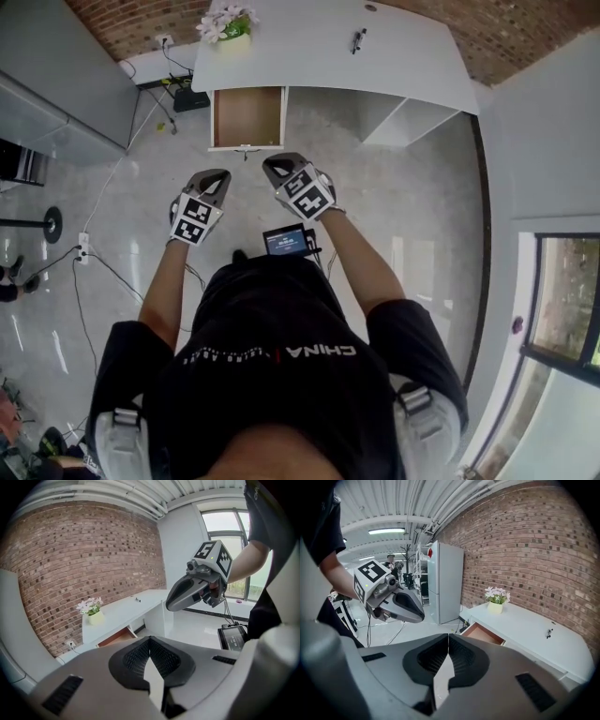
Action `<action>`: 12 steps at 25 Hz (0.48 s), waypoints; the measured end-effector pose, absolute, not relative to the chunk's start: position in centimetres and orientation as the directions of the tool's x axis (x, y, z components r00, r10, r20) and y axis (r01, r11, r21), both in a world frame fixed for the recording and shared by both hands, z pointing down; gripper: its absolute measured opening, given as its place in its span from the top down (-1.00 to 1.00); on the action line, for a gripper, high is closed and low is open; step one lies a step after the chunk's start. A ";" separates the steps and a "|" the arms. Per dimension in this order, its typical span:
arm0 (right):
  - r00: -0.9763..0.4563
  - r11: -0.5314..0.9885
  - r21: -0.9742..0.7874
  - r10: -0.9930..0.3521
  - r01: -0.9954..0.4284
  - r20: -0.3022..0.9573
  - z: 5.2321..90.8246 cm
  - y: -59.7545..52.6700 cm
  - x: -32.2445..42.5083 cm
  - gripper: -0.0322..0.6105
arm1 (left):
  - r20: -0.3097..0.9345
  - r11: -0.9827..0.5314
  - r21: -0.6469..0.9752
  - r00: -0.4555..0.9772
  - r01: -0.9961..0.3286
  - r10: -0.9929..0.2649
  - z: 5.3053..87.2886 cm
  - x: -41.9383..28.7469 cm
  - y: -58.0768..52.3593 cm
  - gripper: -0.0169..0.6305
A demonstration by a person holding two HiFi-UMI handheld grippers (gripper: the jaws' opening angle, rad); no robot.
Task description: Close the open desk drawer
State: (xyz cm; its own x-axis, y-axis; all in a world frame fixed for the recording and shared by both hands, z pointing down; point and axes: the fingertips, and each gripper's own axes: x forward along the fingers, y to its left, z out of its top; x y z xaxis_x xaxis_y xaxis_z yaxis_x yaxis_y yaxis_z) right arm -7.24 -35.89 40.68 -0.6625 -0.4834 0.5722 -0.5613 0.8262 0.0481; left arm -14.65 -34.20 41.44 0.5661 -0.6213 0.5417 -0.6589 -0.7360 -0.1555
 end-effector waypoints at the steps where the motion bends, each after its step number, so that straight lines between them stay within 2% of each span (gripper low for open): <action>1: -0.657 0.822 0.054 -0.492 -0.568 0.571 40.5 -36.1 -7.2 0.85 | 0.541 -0.740 -0.154 0.571 -0.655 -0.618 41.4 -14.7 -34.4 0.91; 12: -0.643 0.823 0.072 -0.493 -0.564 0.586 40.2 -36.1 -7.8 0.85 | 0.521 -0.763 -0.160 0.603 -0.626 -0.604 40.4 -14.1 -34.7 0.91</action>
